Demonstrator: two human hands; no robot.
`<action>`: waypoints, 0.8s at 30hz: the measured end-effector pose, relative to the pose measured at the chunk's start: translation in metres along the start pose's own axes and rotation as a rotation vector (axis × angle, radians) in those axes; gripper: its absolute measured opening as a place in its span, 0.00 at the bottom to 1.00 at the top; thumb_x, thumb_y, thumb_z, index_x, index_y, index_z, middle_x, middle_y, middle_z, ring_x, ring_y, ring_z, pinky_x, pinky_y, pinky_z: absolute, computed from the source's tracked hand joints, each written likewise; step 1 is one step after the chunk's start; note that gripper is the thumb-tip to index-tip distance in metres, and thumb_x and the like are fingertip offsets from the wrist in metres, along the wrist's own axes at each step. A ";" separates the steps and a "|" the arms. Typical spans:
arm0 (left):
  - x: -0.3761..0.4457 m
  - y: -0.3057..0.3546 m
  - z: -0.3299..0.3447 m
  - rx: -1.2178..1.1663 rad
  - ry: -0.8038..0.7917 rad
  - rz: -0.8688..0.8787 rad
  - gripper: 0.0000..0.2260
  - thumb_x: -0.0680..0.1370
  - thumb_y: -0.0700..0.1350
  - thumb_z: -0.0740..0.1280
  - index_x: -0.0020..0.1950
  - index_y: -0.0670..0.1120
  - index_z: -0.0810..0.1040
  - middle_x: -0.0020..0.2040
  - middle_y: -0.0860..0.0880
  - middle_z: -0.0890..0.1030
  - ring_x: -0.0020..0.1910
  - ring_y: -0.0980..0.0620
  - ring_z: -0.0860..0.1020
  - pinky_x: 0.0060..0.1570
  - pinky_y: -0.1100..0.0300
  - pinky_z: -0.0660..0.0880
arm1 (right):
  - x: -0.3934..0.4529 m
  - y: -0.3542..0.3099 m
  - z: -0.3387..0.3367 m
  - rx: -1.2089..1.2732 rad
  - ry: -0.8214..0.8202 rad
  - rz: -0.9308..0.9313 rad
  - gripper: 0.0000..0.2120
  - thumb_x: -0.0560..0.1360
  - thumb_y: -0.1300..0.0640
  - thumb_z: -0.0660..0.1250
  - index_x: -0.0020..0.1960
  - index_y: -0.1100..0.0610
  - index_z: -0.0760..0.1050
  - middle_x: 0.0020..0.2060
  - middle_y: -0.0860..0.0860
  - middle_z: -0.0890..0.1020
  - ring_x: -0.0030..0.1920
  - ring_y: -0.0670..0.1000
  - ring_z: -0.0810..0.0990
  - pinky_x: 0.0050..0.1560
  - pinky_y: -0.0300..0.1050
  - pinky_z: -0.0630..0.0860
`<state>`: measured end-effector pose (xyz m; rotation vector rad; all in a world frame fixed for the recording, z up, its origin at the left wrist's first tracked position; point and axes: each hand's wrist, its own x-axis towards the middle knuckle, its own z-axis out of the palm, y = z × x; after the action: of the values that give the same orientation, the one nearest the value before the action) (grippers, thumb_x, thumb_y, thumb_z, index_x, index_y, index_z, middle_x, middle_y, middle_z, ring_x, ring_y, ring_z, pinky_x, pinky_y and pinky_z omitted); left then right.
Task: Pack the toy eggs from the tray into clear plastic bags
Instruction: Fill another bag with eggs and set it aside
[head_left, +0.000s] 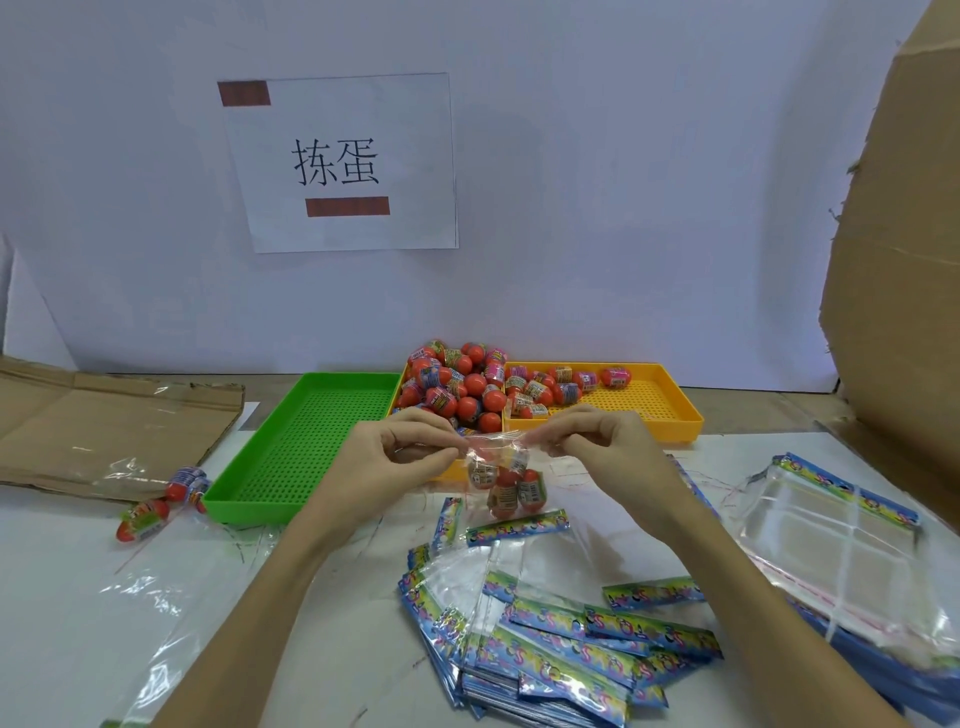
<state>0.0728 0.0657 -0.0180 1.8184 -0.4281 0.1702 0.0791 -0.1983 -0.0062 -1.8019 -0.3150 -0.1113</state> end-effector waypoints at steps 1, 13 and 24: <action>0.000 0.001 -0.001 -0.017 -0.007 -0.015 0.03 0.76 0.41 0.77 0.48 0.48 0.91 0.52 0.51 0.86 0.53 0.54 0.85 0.51 0.65 0.80 | 0.000 -0.001 0.001 -0.002 0.006 -0.011 0.21 0.79 0.74 0.62 0.46 0.54 0.89 0.49 0.50 0.86 0.52 0.48 0.84 0.54 0.39 0.81; -0.002 0.022 0.027 0.061 -0.071 0.030 0.12 0.76 0.49 0.79 0.58 0.51 0.86 0.52 0.53 0.88 0.52 0.54 0.86 0.53 0.59 0.83 | -0.009 -0.016 0.020 0.072 -0.127 -0.274 0.17 0.78 0.75 0.63 0.47 0.60 0.88 0.49 0.52 0.84 0.54 0.53 0.83 0.56 0.48 0.81; 0.001 0.021 0.026 -0.290 0.198 -0.210 0.09 0.73 0.50 0.78 0.47 0.47 0.88 0.45 0.43 0.88 0.41 0.52 0.85 0.38 0.61 0.81 | -0.006 -0.003 0.021 -0.140 -0.075 0.007 0.08 0.79 0.49 0.72 0.56 0.48 0.85 0.47 0.44 0.86 0.49 0.45 0.84 0.50 0.45 0.83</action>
<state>0.0634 0.0360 -0.0066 1.5312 -0.1134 0.1333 0.0710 -0.1783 -0.0096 -1.9486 -0.3613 -0.0623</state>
